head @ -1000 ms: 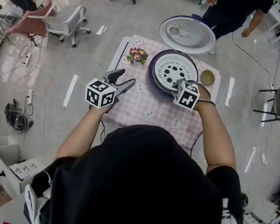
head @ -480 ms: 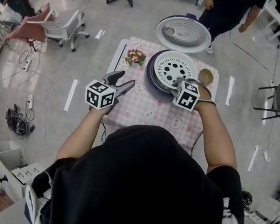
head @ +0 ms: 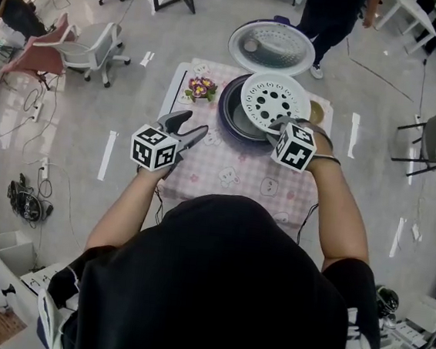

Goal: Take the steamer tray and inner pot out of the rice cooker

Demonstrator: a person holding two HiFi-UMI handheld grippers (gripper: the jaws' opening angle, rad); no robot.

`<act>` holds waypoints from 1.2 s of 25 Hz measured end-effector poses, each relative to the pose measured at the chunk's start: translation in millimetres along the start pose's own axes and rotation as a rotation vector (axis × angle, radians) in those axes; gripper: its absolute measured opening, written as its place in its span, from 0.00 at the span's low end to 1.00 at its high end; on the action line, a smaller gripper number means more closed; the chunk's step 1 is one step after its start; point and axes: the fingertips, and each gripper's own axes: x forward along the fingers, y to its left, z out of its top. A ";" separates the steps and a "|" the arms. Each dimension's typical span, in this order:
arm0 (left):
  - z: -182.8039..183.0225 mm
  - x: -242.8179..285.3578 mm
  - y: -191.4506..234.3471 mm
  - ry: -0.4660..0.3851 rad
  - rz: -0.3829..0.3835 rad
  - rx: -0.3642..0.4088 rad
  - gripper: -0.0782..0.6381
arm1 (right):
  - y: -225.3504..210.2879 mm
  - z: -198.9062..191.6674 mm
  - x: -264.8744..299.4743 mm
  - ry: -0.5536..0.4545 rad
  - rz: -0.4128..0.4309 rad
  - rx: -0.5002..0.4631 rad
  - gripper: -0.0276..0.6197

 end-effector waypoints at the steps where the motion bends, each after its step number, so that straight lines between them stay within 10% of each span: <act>1: -1.3 0.6 -1.8 0.004 -0.003 0.001 0.51 | 0.4 -2.9 -4.0 0.000 -0.009 0.009 0.10; 30: 12.5 96.4 -101.6 0.079 -0.239 0.112 0.51 | 57.6 -181.7 -77.6 0.105 -0.145 0.403 0.10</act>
